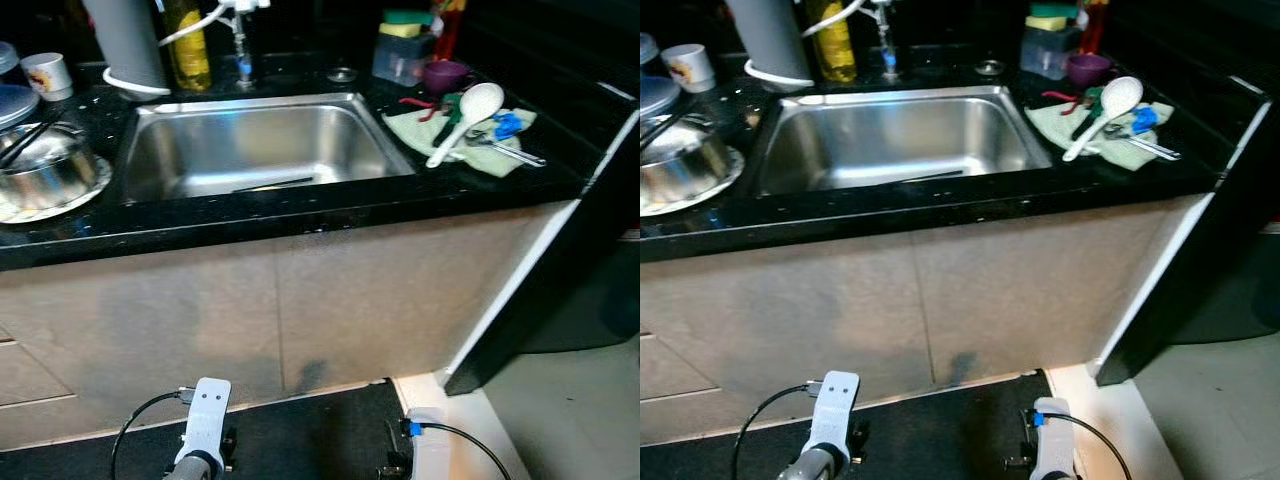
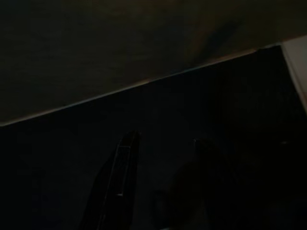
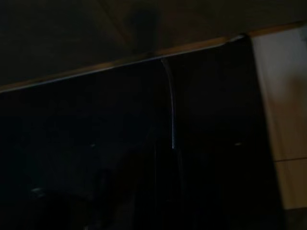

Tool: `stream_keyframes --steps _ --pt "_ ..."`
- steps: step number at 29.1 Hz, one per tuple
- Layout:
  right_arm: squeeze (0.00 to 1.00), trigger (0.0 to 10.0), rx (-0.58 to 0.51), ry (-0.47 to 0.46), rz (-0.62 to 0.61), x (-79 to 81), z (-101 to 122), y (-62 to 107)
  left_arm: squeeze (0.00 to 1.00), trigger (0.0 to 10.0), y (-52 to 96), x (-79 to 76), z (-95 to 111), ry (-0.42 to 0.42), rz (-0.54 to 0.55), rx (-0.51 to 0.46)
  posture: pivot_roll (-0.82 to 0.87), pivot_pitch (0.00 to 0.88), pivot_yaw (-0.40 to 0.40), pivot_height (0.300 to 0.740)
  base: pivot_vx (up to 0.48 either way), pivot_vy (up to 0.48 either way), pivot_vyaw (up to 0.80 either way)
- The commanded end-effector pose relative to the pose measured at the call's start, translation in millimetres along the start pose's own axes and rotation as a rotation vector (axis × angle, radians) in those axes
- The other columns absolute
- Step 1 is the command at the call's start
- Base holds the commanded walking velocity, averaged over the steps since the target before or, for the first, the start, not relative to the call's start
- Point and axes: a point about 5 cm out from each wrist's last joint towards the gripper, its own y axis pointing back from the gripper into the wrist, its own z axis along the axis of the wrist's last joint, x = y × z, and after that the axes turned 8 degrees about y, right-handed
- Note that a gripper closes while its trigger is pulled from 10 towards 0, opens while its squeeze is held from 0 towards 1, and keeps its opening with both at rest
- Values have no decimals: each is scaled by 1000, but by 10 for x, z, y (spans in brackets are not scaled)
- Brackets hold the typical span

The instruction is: Kitchen organization

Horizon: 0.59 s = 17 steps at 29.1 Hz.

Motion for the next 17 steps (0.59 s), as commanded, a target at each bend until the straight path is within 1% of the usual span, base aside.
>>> stream_keyframes --steps 1,2,5,6,7,9,10,12,13,14,15,17 --pt "0 10000 40 -19 6 40 -116 31 20 10000 32 21 -68 -32 -2 13 -41 150 -26 740 0 0 0" --pt "0 10000 38 -19 6 41 -112 29 20 10000 31 21 -64 -42 -4 10 -41 150 -26 740 0 0 0" --pt "0 10000 -7 -5 34 62 -35 11 20 10000 34 -39 -31 -150 -64 -17 -37 151 -26 740 0 0 0" --pt "0 10000 -18 0 43 68 -14 6 20 10000 36 -56 -25 -175 -80 -23 -37 151 -26 740 0 0 0" --pt "0 10000 -53 6 87 95 49 -7 20 10000 44 -109 37 -191 -124 -70 -36 154 -24 740 0 0 0" --pt "0 10000 -60 7 98 101 62 -9 16 10000 47 -120 53 -191 -134 -83 -36 154 -24 740 0 0 0" --pt "0 10000 -115 3 155 118 169 -22 16 10000 60 -172 165 -190 -177 -148 -36 154 -24 740 0 0 0" --pt "0 10000 -264 -22 296 139 495 -26 12 10000 127 -264 504 -180 -247 -316 -32 156 -22 740 0 0 0" --pt "0 10000 -317 -31 347 139 619 -11 8 10000 161 -289 626 -173 -265 -368 -28 156 -23 740 0 0 0" --pt "0 10000 -341 -37 370 137 680 -1 8 10000 176 -297 682 -169 -270 -390 -28 156 -23 740 0 0 0" --pt "0 10000 -380 -59 411 127 789 27 0 10000 184 -294 777 -178 -260 -425 -23 157 -25 740 0 0 0" --pt "0 10000 -459 -138 505 105 1037 111 4 10000 202 -293 981 -181 -253 -491 -22 157 -25 740 0 0 0"
